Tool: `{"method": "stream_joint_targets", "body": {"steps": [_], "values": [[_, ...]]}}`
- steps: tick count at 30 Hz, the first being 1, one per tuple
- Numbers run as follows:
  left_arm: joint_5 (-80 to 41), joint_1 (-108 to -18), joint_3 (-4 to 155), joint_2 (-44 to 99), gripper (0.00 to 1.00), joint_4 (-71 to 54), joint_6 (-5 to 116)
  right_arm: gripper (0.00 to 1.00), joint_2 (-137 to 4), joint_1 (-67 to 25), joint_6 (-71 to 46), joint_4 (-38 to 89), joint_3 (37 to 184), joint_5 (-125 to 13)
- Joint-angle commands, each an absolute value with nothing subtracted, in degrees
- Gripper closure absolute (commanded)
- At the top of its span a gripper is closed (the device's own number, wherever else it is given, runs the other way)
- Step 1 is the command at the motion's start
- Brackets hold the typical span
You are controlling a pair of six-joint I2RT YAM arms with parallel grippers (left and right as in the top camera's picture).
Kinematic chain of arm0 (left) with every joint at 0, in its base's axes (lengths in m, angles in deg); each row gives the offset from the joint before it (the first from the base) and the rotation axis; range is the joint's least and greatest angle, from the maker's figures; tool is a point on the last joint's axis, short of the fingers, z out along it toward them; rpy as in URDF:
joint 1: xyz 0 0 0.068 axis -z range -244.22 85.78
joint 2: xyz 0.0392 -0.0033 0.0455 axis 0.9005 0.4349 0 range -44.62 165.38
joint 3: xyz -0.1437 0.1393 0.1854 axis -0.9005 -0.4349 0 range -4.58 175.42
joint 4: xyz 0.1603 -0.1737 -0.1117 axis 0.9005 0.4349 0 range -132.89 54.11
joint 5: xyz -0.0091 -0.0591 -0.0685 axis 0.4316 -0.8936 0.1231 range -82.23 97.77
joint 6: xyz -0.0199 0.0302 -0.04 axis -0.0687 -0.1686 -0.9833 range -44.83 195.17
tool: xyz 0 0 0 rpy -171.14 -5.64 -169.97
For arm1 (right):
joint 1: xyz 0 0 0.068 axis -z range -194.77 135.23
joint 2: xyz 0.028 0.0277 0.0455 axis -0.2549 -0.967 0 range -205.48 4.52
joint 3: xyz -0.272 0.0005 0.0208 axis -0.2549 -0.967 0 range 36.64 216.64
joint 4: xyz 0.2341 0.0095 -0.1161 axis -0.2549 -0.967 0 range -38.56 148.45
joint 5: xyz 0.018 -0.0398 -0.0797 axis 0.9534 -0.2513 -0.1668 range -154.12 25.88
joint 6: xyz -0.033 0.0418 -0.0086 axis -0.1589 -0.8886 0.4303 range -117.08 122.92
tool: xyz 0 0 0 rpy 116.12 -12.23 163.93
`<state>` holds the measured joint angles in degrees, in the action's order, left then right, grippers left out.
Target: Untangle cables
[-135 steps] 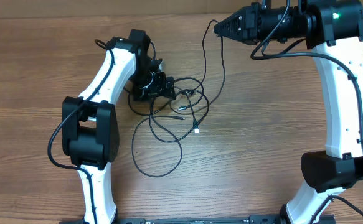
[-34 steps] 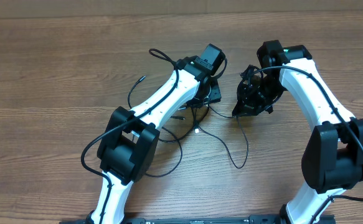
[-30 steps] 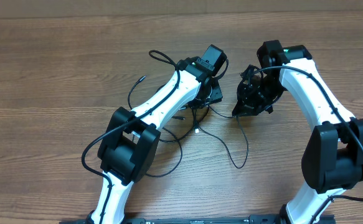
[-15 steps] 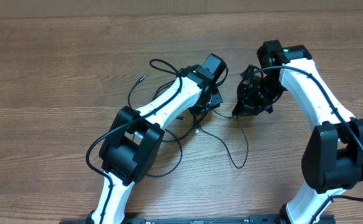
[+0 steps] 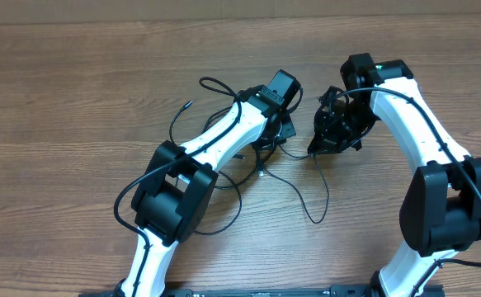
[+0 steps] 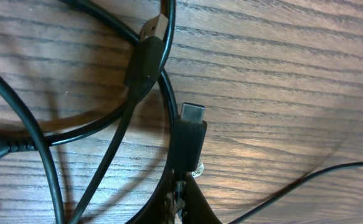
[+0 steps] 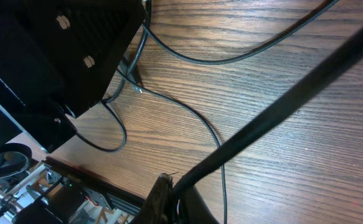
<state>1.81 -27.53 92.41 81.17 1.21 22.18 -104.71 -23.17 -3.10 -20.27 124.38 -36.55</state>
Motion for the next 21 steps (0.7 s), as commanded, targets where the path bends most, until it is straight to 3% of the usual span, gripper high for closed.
{"method": "stream_joint_targets", "body": {"steps": [1, 12, 21], "values": [[1.8, -27.2, 96.3, 80.0, 0.96, 3.4, 27.9, 0.93, -103.3, -23.4, -3.4, -20.2, 123.9, -38.1], [2.4, -29.7, 98.2, 78.4, 0.96, 9.8, 43.6, 0.84, -103.3, -23.4, -3.8, -18.2, 120.6, -38.6], [4.4, -30.2, 98.1, 80.2, 0.96, 10.4, 49.9, 0.84, -103.3, -23.4, -5.5, -15.3, 119.4, -38.5]]}}
